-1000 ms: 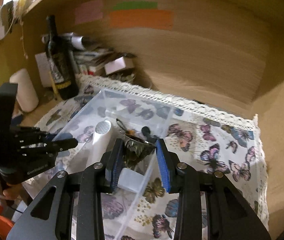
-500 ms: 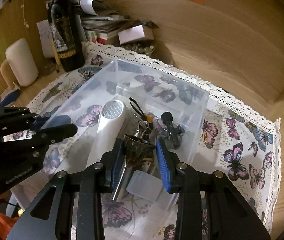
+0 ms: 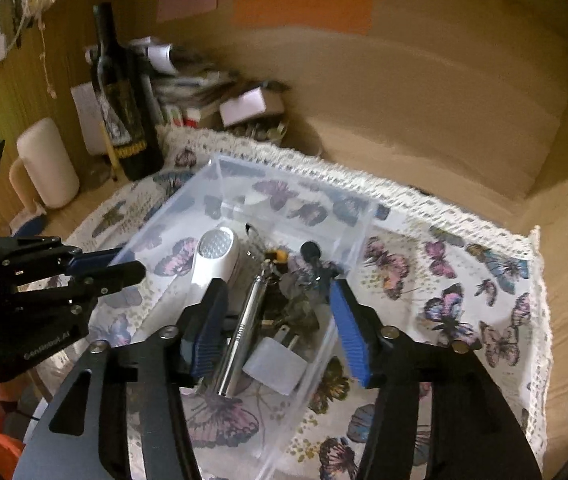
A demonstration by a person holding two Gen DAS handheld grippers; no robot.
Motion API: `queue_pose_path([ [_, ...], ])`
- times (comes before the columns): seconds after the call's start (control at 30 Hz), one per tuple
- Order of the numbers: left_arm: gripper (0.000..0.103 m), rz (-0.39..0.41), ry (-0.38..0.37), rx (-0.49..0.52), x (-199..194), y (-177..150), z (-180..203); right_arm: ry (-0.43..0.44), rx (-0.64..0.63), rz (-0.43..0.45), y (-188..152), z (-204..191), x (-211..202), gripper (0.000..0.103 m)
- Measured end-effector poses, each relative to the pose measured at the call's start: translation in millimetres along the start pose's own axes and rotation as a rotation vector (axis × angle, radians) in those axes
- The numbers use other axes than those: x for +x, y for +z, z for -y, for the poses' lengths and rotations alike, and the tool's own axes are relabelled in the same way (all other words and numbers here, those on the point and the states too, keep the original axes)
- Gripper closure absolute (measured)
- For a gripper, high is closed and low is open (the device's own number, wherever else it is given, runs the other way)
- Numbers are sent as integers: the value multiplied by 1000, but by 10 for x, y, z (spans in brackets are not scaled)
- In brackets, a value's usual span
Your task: Organize rigid objects
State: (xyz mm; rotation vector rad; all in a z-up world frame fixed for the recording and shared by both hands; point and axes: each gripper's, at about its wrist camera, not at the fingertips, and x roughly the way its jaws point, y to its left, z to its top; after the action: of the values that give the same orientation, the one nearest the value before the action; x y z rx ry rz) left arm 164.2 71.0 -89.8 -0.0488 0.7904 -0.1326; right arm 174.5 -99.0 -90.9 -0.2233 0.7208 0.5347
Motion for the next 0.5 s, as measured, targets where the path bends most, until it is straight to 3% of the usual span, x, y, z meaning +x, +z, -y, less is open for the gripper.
queue_pose_path([
  [0.07,85,23,3,-1,-98,11,3,-6,14,34,-21,12,-117,45],
  [0.13,64,64,10,4,-216,17,26,-14,30,71,-51,34,-245,38],
  [0.27,47,173,34,26,-525,2,122,-44,46,155,-131,53,-534,23],
  [0.33,31,226,32,34,-678,0,189,-55,56,198,-176,54,-675,17],
  [0.5,14,334,31,39,-976,-30,346,-100,83,307,-290,-9,-1004,0],
])
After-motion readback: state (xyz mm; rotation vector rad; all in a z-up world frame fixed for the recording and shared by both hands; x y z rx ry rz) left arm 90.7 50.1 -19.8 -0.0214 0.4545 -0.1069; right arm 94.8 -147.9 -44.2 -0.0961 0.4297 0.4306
